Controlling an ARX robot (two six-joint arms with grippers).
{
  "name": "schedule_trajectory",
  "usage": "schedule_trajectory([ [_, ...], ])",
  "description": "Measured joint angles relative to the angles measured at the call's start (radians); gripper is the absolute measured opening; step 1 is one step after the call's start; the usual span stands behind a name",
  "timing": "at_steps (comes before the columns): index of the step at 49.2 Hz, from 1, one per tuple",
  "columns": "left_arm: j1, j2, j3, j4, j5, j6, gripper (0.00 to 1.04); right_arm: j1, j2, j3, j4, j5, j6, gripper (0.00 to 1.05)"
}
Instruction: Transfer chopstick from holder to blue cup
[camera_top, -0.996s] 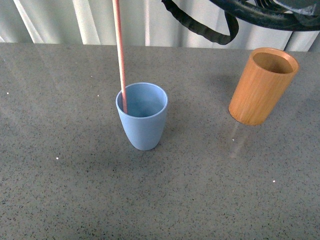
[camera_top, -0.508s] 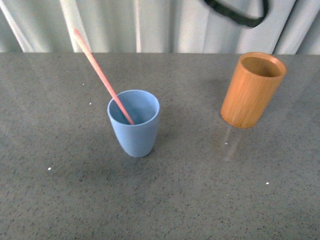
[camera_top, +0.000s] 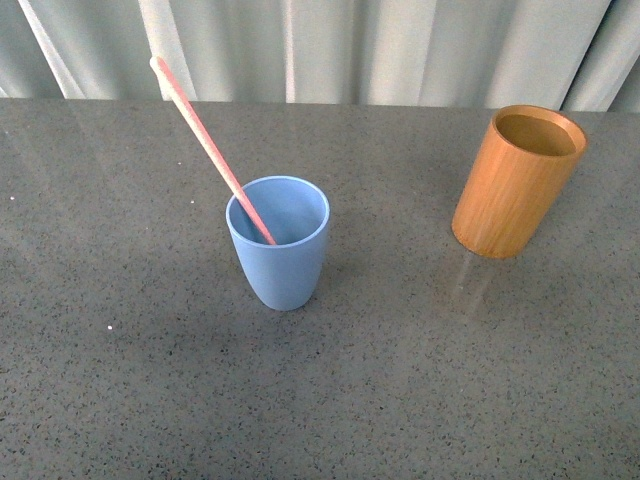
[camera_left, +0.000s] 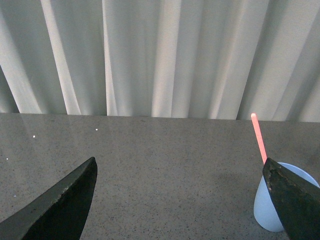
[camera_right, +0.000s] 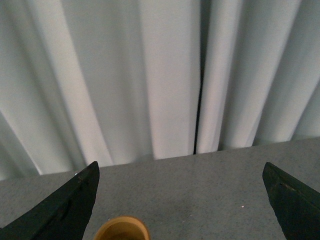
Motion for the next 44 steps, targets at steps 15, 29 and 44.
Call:
schedule_trajectory([
  [15, 0.0, 0.0, 0.0, 0.0, -0.001, 0.0, 0.98, -0.025, -0.037, -0.08, 0.101, -0.138, -0.032, 0.77],
  [29, 0.0, 0.0, 0.0, 0.0, 0.0, 0.0, 0.98, -0.097, -0.183, -0.289, 0.154, -0.192, -0.048, 0.33],
  [44, 0.0, 0.0, 0.0, 0.0, 0.0, 0.0, 0.98, -0.142, -0.329, -0.425, 0.148, -0.242, -0.052, 0.01],
])
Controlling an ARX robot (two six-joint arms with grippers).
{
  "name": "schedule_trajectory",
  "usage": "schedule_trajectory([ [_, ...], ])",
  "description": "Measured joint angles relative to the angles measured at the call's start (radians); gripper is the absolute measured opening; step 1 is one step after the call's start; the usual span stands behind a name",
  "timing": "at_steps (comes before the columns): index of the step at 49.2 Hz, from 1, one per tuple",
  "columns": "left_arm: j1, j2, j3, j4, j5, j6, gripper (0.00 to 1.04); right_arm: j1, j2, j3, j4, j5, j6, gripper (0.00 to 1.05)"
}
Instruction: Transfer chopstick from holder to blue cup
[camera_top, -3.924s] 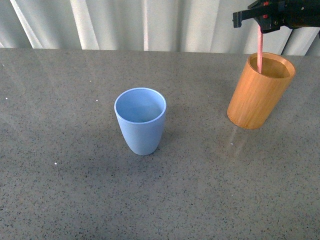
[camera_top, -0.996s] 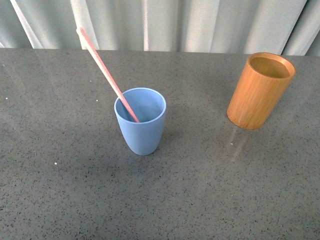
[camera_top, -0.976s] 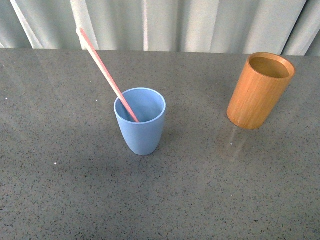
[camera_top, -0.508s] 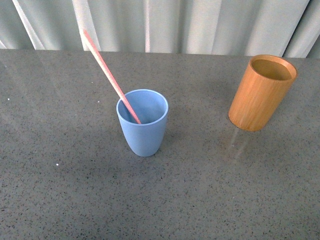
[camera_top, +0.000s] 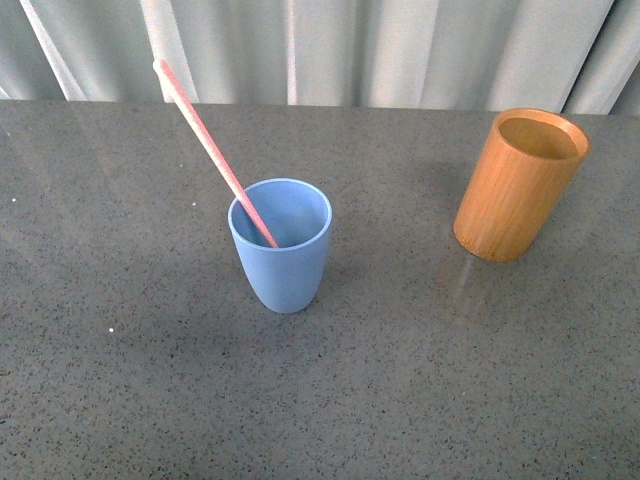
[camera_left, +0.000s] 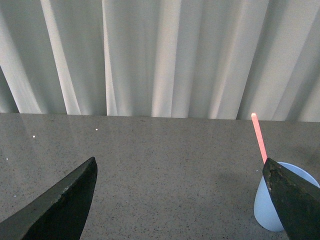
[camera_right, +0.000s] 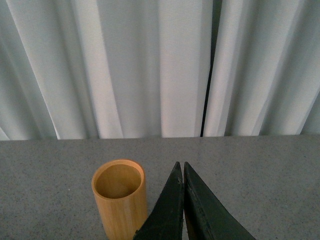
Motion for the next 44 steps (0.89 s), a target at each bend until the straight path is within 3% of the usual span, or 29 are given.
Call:
schedule_trajectory([
  [2, 0.0, 0.0, 0.0, 0.0, 0.0, 0.0, 0.98, -0.042, -0.034, -0.023, -0.013, -0.063, 0.0, 0.01],
  [7, 0.0, 0.0, 0.0, 0.0, -0.001, 0.0, 0.98, -0.079, -0.105, -0.062, -0.043, -0.074, 0.0, 0.01],
  [44, 0.0, 0.0, 0.0, 0.0, 0.0, 0.0, 0.98, -0.08, -0.448, -0.162, -0.261, -0.079, 0.0, 0.01],
])
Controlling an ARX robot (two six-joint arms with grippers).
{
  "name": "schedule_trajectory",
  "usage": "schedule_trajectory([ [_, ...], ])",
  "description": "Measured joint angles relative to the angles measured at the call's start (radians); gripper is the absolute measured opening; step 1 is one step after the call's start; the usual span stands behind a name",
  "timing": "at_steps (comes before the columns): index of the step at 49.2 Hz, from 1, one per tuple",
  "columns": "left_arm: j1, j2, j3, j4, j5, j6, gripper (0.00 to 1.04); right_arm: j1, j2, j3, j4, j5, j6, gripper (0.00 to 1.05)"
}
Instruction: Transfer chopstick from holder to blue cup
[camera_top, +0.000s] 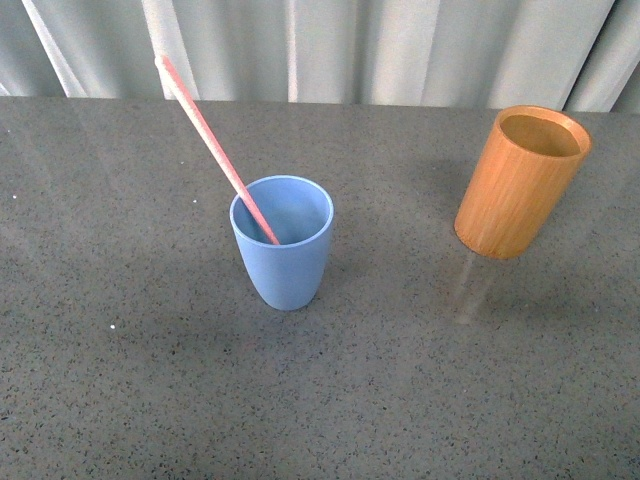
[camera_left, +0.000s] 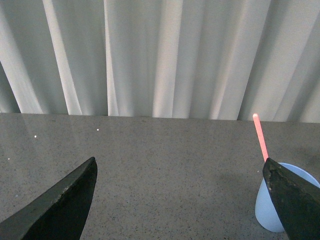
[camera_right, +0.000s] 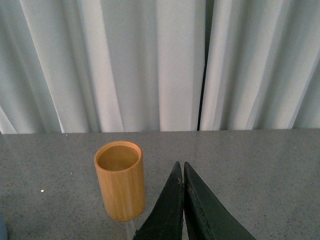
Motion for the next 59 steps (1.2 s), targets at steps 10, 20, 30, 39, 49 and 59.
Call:
schedule_trajectory([
  [10, 0.0, 0.0, 0.0, 0.0, 0.0, 0.0, 0.98, 0.0, -0.095, 0.0, -0.094, 0.0, 0.0, 0.01],
  [20, 0.0, 0.0, 0.0, 0.0, 0.0, 0.0, 0.98, 0.0, -0.155, 0.0, -0.152, 0.0, 0.0, 0.01],
  [30, 0.0, 0.0, 0.0, 0.0, 0.0, 0.0, 0.98, 0.0, -0.211, 0.0, -0.208, 0.0, 0.0, 0.01],
  [39, 0.0, 0.0, 0.0, 0.0, 0.0, 0.0, 0.98, 0.0, -0.353, 0.0, -0.387, 0.0, 0.0, 0.01],
  [49, 0.0, 0.0, 0.0, 0.0, 0.0, 0.0, 0.98, 0.0, -0.406, 0.001, -0.41, 0.001, 0.0, 0.01],
  [59, 0.0, -0.001, 0.0, 0.0, 0.0, 0.0, 0.98, 0.0, -0.406, 0.001, -0.41, 0.001, 0.0, 0.42],
])
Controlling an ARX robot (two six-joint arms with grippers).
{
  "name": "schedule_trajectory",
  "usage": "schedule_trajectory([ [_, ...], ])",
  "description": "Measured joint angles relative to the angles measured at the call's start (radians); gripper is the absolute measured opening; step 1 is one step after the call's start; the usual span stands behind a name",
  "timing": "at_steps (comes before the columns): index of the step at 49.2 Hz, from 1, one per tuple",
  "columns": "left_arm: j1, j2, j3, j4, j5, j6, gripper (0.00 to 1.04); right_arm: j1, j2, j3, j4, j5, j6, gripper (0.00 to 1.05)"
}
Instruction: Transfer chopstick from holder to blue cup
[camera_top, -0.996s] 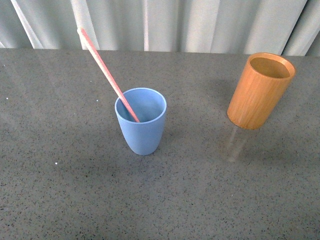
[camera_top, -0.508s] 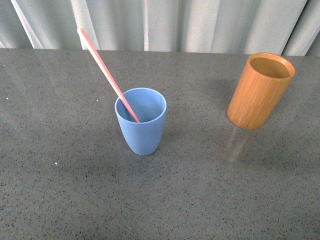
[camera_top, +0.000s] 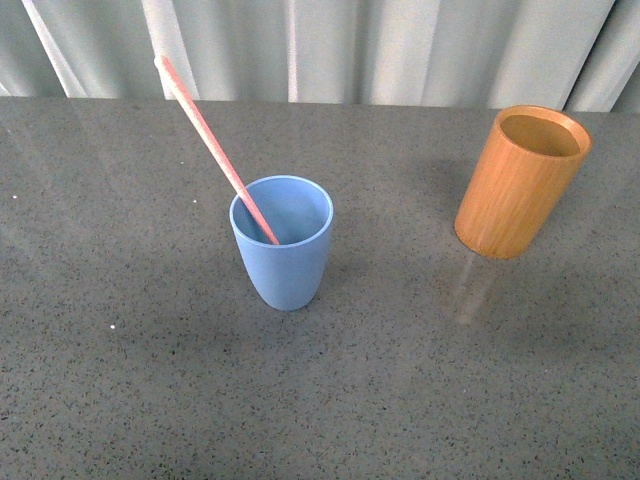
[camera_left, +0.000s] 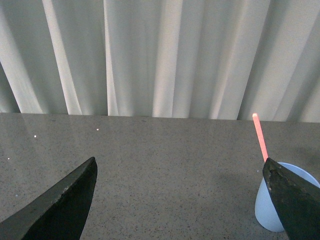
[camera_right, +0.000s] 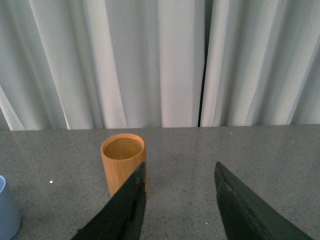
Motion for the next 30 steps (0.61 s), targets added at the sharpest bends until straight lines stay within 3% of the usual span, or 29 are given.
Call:
schedule_trajectory([
  [14, 0.0, 0.0, 0.0, 0.0, 0.0, 0.0, 0.98, 0.0, 0.0, 0.0, 0.0, 0.0, 0.001, 0.96],
  [30, 0.0, 0.0, 0.0, 0.0, 0.0, 0.0, 0.98, 0.0, 0.0, 0.0, 0.0, 0.0, 0.001, 0.95],
])
